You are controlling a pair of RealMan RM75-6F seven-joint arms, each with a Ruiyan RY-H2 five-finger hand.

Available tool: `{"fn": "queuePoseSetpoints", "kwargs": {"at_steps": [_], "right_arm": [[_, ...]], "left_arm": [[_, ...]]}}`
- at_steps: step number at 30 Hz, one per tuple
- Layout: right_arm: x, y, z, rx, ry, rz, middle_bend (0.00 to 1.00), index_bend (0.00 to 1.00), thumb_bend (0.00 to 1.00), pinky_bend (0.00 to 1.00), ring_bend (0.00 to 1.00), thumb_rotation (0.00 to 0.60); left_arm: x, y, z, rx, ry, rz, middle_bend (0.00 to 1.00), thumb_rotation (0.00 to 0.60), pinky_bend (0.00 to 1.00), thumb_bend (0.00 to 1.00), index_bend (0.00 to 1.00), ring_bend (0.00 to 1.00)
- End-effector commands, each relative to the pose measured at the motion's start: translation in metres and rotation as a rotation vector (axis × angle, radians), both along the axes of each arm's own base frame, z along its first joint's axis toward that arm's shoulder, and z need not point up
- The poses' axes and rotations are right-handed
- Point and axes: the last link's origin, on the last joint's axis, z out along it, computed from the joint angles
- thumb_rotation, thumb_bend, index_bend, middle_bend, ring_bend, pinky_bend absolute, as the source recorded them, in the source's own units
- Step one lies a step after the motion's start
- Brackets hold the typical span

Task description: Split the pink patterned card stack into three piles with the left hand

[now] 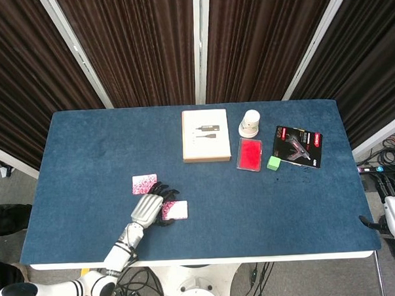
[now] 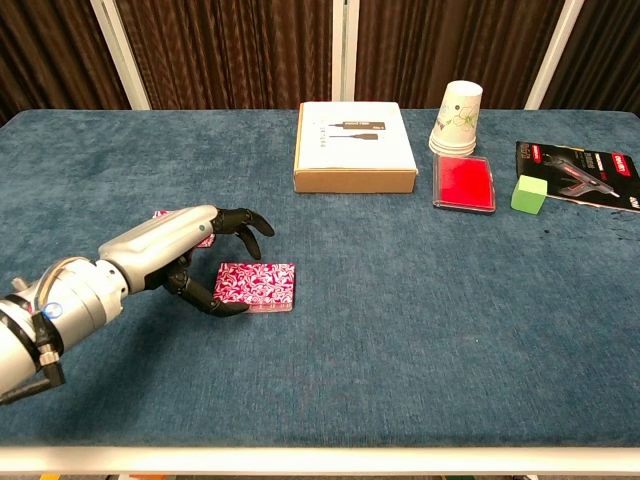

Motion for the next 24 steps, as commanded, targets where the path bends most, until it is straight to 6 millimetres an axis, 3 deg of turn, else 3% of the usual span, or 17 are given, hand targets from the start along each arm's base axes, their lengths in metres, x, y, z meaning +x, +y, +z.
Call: {"fn": "queuePoseSetpoints", "kwargs": {"at_steps": [1, 24], "right_arm": [[0.0001, 0.0, 0.0, 0.001, 0.0, 0.0, 0.0, 0.0, 0.09, 0.0, 0.0, 0.6], [0.0004, 0.0015, 0.0008, 0.0, 0.003, -0.003, 0.0, 0.0, 0.09, 0.0, 0.0, 0.6]], "left_arm": [[-0.0005, -0.0002, -0.0007, -0.003, 0.003, 0.001, 0.32, 0.6, 0.05, 0.18, 0.21, 0.1], [-0.0026, 0.0002, -0.0023, -0.005, 0.002, 0.01, 0.33, 0.6, 0.06, 0.18, 0.21, 0.1]]}}
